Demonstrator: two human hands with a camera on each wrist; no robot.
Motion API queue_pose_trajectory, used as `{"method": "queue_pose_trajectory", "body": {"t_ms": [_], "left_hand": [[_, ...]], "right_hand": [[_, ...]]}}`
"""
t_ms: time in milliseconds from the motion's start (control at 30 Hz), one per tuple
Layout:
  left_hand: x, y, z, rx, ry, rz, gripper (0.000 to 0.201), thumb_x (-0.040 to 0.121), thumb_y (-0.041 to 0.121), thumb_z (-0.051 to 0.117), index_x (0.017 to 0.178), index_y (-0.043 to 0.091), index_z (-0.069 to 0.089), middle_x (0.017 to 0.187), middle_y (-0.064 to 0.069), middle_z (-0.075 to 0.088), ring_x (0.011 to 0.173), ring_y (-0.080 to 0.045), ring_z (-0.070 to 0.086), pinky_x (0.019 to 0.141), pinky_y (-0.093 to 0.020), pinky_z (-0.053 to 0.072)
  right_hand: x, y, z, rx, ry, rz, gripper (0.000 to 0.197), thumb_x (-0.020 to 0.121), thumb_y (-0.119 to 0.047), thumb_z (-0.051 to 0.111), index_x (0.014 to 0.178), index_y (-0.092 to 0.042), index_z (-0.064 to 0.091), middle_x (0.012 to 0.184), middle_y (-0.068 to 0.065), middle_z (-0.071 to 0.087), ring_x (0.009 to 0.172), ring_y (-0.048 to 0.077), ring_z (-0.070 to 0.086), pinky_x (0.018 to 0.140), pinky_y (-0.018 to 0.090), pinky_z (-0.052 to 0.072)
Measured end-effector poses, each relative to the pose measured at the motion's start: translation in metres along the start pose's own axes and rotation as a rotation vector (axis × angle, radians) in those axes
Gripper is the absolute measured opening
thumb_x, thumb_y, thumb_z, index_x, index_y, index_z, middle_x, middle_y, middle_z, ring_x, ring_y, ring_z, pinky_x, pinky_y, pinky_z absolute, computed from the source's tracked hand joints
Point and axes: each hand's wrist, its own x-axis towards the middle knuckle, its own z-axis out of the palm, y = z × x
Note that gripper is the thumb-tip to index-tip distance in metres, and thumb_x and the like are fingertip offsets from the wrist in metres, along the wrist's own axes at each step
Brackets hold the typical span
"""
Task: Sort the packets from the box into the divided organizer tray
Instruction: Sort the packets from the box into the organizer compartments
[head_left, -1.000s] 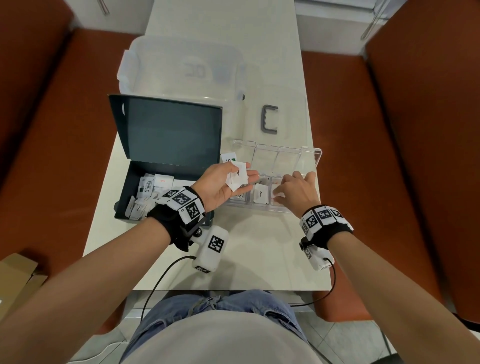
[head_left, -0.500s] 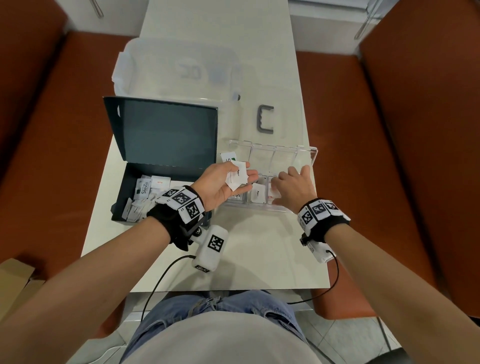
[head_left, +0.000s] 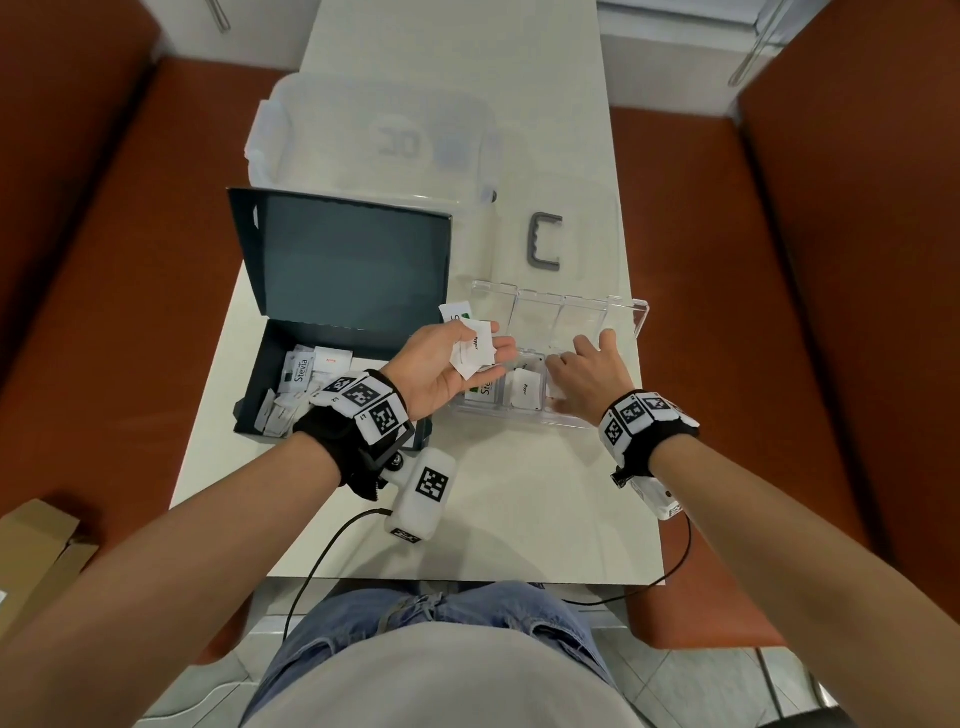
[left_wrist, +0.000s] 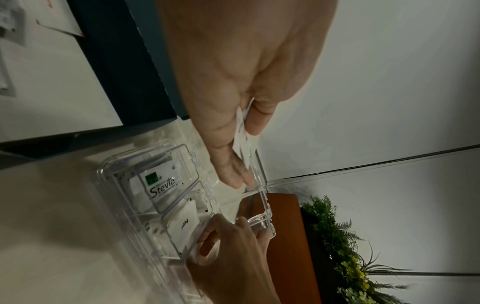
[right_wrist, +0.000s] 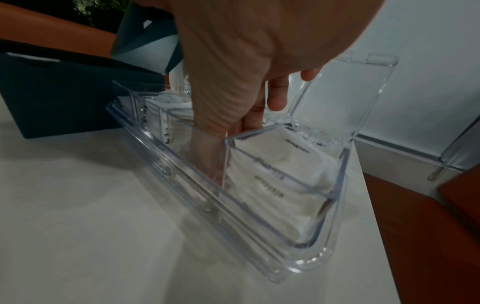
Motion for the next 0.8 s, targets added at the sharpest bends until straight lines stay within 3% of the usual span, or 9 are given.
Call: {"method": "queue_pose_trajectory", "body": {"t_ms": [167, 433, 600, 700, 800], "left_hand": [[0.001, 0.001, 0.001, 0.006, 0.0, -0.002, 0.034, 0.1, 0.003, 0.033, 0.129, -0.004, 0.049, 0.122, -0.025, 0.062, 0.101, -0.028, 0.067, 0.087, -0.039, 0.055], [0.001, 0.001, -0.001, 0.002, 0.01, -0.014, 0.034, 0.1, 0.003, 0.032, 0.128, -0.004, 0.051, 0.121, -0.024, 0.063, 0.107, -0.03, 0.066, 0.089, -0.04, 0.054], [0.001, 0.002, 0.0, 0.015, 0.007, -0.016, 0.034, 0.1, 0.004, 0.032, 0.127, -0.003, 0.051, 0.119, -0.023, 0.064, 0.102, -0.027, 0.068, 0.087, -0.039, 0.055], [0.002, 0.002, 0.0, 0.016, 0.002, -0.015, 0.034, 0.1, 0.004, 0.032, 0.129, -0.003, 0.05, 0.122, -0.023, 0.063, 0.104, -0.028, 0.067, 0.089, -0.039, 0.054], [0.002, 0.001, -0.001, 0.014, -0.01, -0.01, 0.035, 0.101, 0.006, 0.034, 0.13, -0.003, 0.05, 0.122, -0.024, 0.063, 0.104, -0.028, 0.066, 0.09, -0.04, 0.053]], "right_hand": [[-0.001, 0.0, 0.0, 0.001, 0.016, 0.007, 0.054, 0.082, -0.063, 0.056, 0.112, -0.018, 0.053, 0.097, -0.004, 0.068, 0.107, 0.025, 0.048, 0.099, 0.05, 0.027], [-0.006, -0.004, 0.0, 0.028, 0.037, 0.027, 0.049, 0.084, -0.054, 0.058, 0.115, -0.016, 0.053, 0.104, -0.001, 0.067, 0.108, 0.027, 0.049, 0.098, 0.049, 0.028], [-0.01, -0.002, -0.004, 0.095, 0.047, 0.03, 0.049, 0.084, -0.057, 0.057, 0.115, -0.018, 0.054, 0.105, -0.002, 0.066, 0.107, 0.026, 0.049, 0.096, 0.046, 0.028], [-0.015, 0.004, -0.01, 0.209, 0.091, 0.048, 0.04, 0.084, -0.052, 0.061, 0.109, -0.022, 0.056, 0.103, -0.004, 0.065, 0.103, 0.022, 0.05, 0.089, 0.042, 0.025], [-0.026, 0.018, -0.016, 0.381, 0.24, 0.169, 0.019, 0.088, -0.037, 0.061, 0.102, -0.024, 0.06, 0.097, -0.007, 0.064, 0.094, 0.019, 0.052, 0.083, 0.037, 0.02]]}}
